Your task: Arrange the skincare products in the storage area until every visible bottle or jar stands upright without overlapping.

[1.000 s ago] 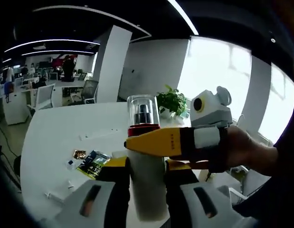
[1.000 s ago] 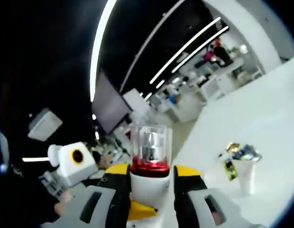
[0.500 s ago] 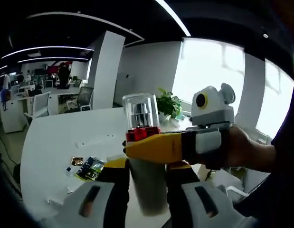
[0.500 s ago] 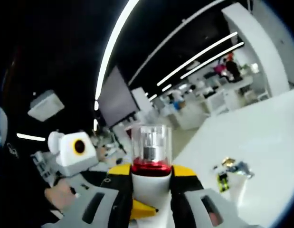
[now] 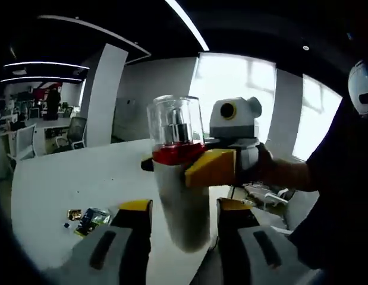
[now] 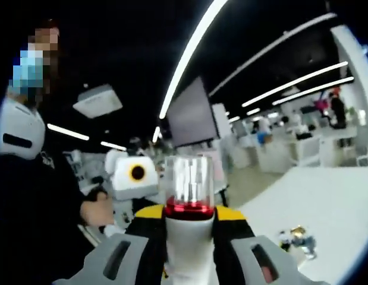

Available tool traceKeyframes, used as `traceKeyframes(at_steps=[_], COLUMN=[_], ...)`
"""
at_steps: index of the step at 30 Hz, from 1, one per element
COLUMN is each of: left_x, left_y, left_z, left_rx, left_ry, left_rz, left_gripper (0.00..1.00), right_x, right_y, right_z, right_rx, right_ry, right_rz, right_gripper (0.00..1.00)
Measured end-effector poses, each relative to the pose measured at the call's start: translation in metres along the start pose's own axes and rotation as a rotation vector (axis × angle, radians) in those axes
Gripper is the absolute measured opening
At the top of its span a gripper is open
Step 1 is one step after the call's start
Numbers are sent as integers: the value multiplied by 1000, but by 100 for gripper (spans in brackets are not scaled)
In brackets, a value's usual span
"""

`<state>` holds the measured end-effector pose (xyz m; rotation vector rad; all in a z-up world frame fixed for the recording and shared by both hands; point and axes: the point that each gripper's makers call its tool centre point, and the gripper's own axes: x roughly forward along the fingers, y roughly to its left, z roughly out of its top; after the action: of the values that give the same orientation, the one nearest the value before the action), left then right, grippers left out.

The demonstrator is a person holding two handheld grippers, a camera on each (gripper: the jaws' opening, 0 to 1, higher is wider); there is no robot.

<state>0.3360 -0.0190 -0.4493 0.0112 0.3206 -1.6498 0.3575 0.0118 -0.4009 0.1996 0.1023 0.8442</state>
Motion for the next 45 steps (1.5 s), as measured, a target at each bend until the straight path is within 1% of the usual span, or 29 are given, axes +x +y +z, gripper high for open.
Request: traceKeyframes(at_steps=[1,3,5,6,7,8,9,11,14,15,17,20,23,26,27,29,31,32,34,35,37,38,39,40,41,42,43,44,45], left_x=[-1,-5,-8,-8,-10,-12,-14,-18,-21,-21,-22,-24,-23,-20,-19,-18,-18,-18,-18,-19,-19,-20,-21,-22,-24,-25,-26,-27,-26], left_y=[-3,-13,-19,-23,-29,-33,-39,-46,-53,-55,-58,-63,-65,-53,-50,-46,-44,-42,-36,-28,-16,-12,-5,0,8,14,19,26,30], left_z=[1,11,20,25,33,36,43,50,54,54,52,55,56,55,55,57,59,60,60,60,57,57,58,59,61,61,61,61,62], left_rx=[-10,-45,-60,-58,-48,-45,-42,-37,-9,-5,-2,18,21,71,72,108,115,125,134,155,187,196,178,160,148,154,166,178,186], left_ry=[-1,-35,-65,-80,-103,-110,-134,-160,-185,-185,-182,-200,-192,-173,-165,-163,-161,-161,-155,-140,-107,-105,-110,-116,-121,-119,-110,-99,-88], left_rz=[-23,-109,-149,-163,-190,-213,-243,-281,-308,-316,-328,-350,-345,-236,-210,-153,-125,-99,-58,-8,67,98,135,162,216,258,289,344,379], left_gripper=[43,46,45,45,45,45,44,41,35,33,31,28,28,27,27,26,26,26,26,26,26,26,26,26,26,26,26,26,26], right_x=[0,1,1,2,2,2,2,2,0,-1,-4,-8,-10,-9,-7,-6,-5,-4,-1,1,5,8,9,11,12,13,14,15,17], right_y=[8,21,31,39,44,48,56,65,73,74,79,81,79,75,71,68,65,64,58,51,45,39,35,27,23,18,17,13,7], right_z=[4,13,19,22,25,27,31,38,47,49,54,58,60,61,62,65,67,68,69,68,64,64,63,66,65,65,64,62,58], right_rx=[-16,-30,-41,-55,-60,-59,-63,-55,-40,-29,-18,4,15,7,7,-15,-10,-19,-34,-45,-51,-66,-51,-46,-26,-10,-11,20,-25], right_ry=[0,-15,-22,-26,-28,-34,-38,-56,-87,-93,-118,-134,-135,-141,-142,-156,-163,-166,-169,-155,-118,-109,-96,-104,-99,-98,-98,-94,-80], right_rz=[43,117,175,220,248,276,325,384,444,455,505,545,560,547,532,523,517,511,467,421,361,302,250,180,133,74,56,0,-61], right_gripper=[22,22,22,22,22,22,22,22,22,22,22,22,22,23,23,23,23,23,24,25,27,27,27,27,27,27,27,27,28])
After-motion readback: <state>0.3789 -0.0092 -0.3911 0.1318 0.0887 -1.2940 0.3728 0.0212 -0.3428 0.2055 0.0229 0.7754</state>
